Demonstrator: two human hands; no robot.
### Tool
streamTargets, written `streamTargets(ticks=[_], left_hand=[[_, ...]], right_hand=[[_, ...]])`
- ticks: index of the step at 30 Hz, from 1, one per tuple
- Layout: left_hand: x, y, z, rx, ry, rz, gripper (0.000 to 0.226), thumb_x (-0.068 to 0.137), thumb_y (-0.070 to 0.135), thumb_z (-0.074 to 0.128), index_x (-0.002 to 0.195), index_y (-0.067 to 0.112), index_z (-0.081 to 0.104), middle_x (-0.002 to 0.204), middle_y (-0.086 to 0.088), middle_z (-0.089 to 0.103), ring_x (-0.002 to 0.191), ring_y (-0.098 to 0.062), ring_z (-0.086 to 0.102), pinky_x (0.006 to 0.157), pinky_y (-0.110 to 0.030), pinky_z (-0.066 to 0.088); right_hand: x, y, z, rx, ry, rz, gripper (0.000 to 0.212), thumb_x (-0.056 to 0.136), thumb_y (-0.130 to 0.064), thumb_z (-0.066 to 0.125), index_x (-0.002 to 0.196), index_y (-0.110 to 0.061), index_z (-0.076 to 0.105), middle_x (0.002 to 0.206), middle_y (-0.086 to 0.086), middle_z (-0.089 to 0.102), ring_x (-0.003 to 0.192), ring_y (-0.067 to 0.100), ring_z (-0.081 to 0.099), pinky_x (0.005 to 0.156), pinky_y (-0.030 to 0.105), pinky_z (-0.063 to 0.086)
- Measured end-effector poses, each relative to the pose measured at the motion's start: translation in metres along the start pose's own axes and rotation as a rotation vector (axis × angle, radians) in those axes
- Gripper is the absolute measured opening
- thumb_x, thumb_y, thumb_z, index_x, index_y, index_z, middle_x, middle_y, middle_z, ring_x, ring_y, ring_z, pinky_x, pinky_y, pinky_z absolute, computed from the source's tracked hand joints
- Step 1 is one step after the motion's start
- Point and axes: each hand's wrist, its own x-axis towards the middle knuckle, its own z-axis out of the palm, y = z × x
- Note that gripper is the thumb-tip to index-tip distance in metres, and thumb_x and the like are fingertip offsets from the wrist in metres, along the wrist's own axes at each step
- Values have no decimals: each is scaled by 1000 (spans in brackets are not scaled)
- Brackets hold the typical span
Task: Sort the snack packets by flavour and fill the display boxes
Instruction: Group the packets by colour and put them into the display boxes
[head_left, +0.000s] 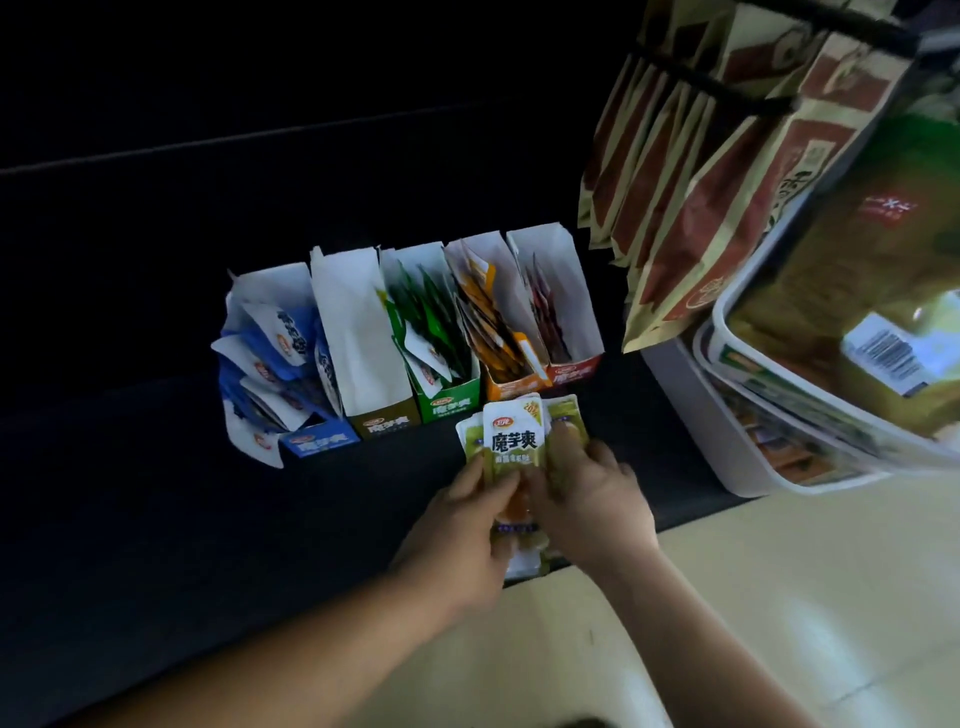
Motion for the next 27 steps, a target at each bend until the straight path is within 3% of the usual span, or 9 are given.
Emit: streamTargets(ticks=[3, 8, 10, 13, 16, 18, 21, 24, 27], left_hand=[[-17, -20, -8, -159, 113, -28, 59, 100, 19, 65, 151, 42, 46, 155, 27, 21, 146, 5, 22, 109, -3, 19], [-31, -54, -35, -264, 306, -160, 38, 94, 14, 73, 124, 37, 72, 136, 20, 53, 127, -4, 55, 109, -20, 42], [-37, -62, -40, -336, 362, -210, 40, 89, 11, 78, 111, 44, 74, 128, 19, 59, 118, -6, 62, 106, -32, 52], [-44, -67, -40, -472, 451, -322, 52, 80, 7, 85, 106, 48, 67, 122, 15, 61, 103, 1, 67, 91, -32, 61], [-45, -59, -36, -682, 505, -444, 53, 75, 8, 90, 106, 42, 64, 110, 12, 69, 83, 0, 71, 63, -20, 60], [-45, -53, -37, -821, 503, -482, 57, 71, -1, 91, 108, 34, 64, 93, 10, 76, 75, -3, 74, 55, -16, 55], [-42, -53, -45, -973, 463, -504, 57, 64, -7, 92, 96, 30, 62, 74, 14, 77, 65, -1, 73, 51, -14, 52], [-41, -53, -48, -982, 412, -497, 42, 72, 4, 92, 100, 25, 69, 78, 16, 78, 69, -1, 74, 56, -14, 54], [-46, -47, -43, -834, 374, -416, 27, 87, 18, 81, 106, 34, 70, 88, 25, 76, 78, 6, 71, 67, -12, 54]], right_hand=[[-17, -10, 16, 153, 30, -78, 57, 97, -45, 56, 151, -36, 40, 132, 5, 56, 116, 35, 54, 84, 42, 54], [-40, -43, 41, 396, -32, -181, 67, 85, -47, 52, 151, -52, 36, 136, -3, 53, 114, 29, 60, 86, 45, 58], [-43, -51, 50, 345, -54, -226, 68, 86, -52, 47, 152, -55, 31, 147, 2, 48, 118, 32, 58, 89, 46, 58], [-43, -57, 57, 17, -56, -299, 69, 87, -63, 30, 154, -48, 33, 149, 14, 48, 118, 39, 56, 93, 46, 54], [-36, -57, 54, -59, 14, -349, 67, 87, -60, 36, 149, -39, 49, 126, 19, 66, 96, 41, 65, 86, 45, 56], [-30, -55, 52, -45, 57, -390, 61, 86, -54, 45, 141, -34, 59, 105, 12, 73, 84, 37, 68, 79, 40, 56], [-27, -54, 45, -44, 69, -411, 59, 88, -53, 45, 141, -33, 60, 101, 3, 75, 81, 32, 69, 75, 36, 55], [-27, -54, 40, -53, 65, -420, 60, 92, -51, 42, 148, -33, 52, 97, -2, 74, 79, 31, 66, 66, 33, 46], [-30, -56, 40, -70, 85, -422, 58, 92, -38, 51, 149, -26, 52, 86, 1, 73, 72, 33, 66, 60, 31, 39]])
